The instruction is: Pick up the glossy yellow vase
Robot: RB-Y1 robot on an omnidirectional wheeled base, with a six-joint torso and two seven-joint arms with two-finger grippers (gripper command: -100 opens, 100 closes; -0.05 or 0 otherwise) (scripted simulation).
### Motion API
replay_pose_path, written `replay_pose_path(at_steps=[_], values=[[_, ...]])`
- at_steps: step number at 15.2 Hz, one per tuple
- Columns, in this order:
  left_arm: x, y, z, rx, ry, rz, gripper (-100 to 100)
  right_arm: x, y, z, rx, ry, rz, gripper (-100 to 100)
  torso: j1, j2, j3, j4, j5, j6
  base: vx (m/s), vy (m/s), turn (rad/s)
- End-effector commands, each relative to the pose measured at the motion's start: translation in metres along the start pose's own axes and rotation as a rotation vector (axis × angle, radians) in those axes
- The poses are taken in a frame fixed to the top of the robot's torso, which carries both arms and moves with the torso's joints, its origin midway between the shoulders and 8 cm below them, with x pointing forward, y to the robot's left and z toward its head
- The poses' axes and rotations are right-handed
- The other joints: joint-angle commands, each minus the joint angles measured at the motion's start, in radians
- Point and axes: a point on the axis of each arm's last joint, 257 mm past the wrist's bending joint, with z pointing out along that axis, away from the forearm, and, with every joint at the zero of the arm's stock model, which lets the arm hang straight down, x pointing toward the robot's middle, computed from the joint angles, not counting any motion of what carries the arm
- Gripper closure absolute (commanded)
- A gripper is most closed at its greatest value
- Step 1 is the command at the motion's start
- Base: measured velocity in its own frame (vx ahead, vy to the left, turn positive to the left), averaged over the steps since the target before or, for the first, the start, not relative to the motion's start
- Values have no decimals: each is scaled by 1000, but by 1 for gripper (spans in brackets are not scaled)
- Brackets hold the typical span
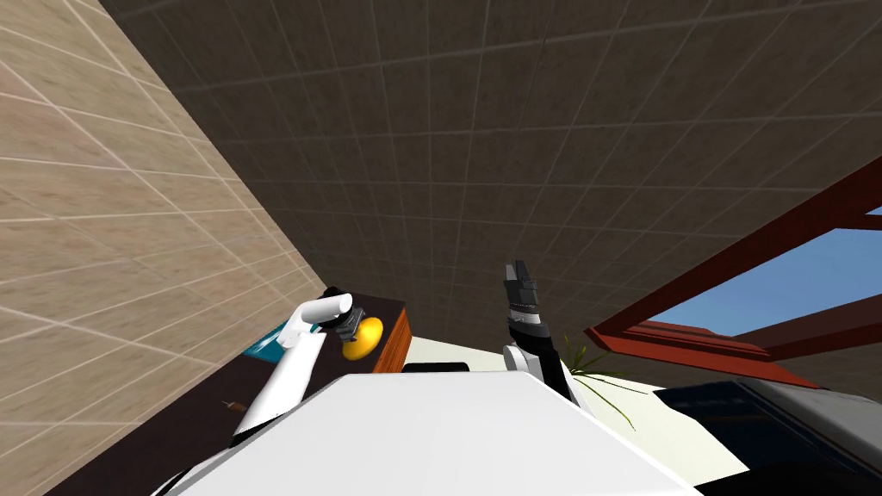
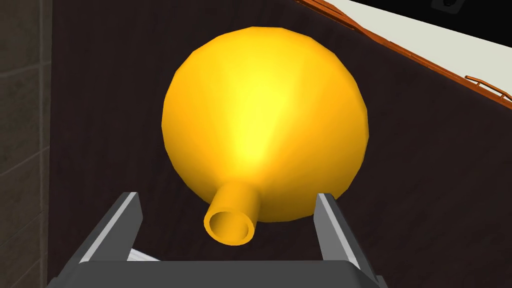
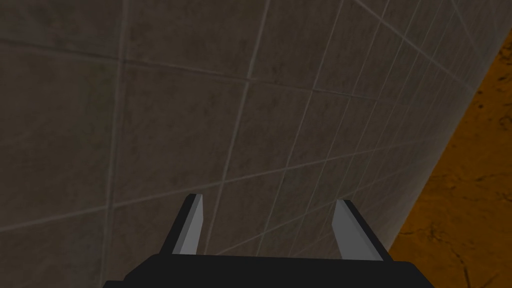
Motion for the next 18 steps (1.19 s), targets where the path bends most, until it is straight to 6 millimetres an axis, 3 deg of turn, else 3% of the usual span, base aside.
replay_pose_path(at_steps=[1, 6, 8, 9, 13, 16, 18], values=[[0, 0, 0, 0, 0, 0, -100, 0, 0, 0, 0, 0, 0, 0, 0, 0, 0, 0, 0, 0, 4, 11, -22], [3, 3, 21, -4, 1, -3, -100, 0, 0, 0, 0, 0, 0, 0, 0, 0, 0, 0, 0, 0, 1, 11, -8], [4, 3, 19, -6, 1, -3, -100, 0, 0, 0, 0, 0, 0, 0, 0, 0, 0, 0, 0, 0, 0, 8, -5], [4, 3, 20, -5, 1, -3, 100, 0, 0, 0, 0, 0, 0, 0, 0, 0, 0, 0, 0, 0, 0, 0, 0], [4, 3, 20, -7, 1, -3, 100, 0, 0, 0, 0, 0, 0, 0, -1, 0, 0, 1, 0, 0, 0, 0, 0], [1, 1, 5, -5, 1, -1, 100, 0, 0, 0, 0, 0, 0, 0, -2, 1, 1, 1, -1, 0, -1, -13, 10], [1, 1, 6, -4, 1, -2, 100, 0, 0, 0, 0, 0, 0, 0, -3, 1, 1, 2, -2, 0, 1, -10, 7]])
